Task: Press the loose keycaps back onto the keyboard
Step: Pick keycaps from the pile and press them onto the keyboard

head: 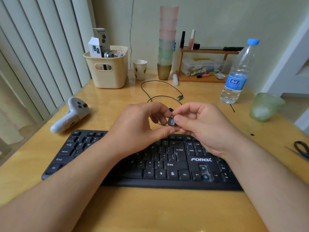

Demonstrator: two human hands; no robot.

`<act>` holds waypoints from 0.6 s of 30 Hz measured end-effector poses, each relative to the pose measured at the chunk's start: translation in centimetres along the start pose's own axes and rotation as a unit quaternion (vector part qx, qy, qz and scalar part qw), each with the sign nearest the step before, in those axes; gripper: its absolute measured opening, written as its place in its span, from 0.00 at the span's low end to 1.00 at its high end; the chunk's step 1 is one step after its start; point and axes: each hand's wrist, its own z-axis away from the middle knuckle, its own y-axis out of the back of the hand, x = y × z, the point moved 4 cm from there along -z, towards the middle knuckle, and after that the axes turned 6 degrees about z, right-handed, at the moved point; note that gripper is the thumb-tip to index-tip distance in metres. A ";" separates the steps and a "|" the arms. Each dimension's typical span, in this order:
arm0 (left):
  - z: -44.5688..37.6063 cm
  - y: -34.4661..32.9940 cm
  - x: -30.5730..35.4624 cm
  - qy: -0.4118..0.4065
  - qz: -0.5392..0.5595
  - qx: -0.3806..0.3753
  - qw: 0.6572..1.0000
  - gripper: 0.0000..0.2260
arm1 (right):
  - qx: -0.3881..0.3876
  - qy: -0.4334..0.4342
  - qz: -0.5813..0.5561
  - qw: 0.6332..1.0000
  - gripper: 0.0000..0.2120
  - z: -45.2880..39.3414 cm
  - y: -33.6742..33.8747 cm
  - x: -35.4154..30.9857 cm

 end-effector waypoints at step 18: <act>0.1 0.0 0.4 0.039 -0.035 -0.051 0.997 0.15 | -0.060 0.078 0.262 0.960 0.14 1.1 0.9 -1.5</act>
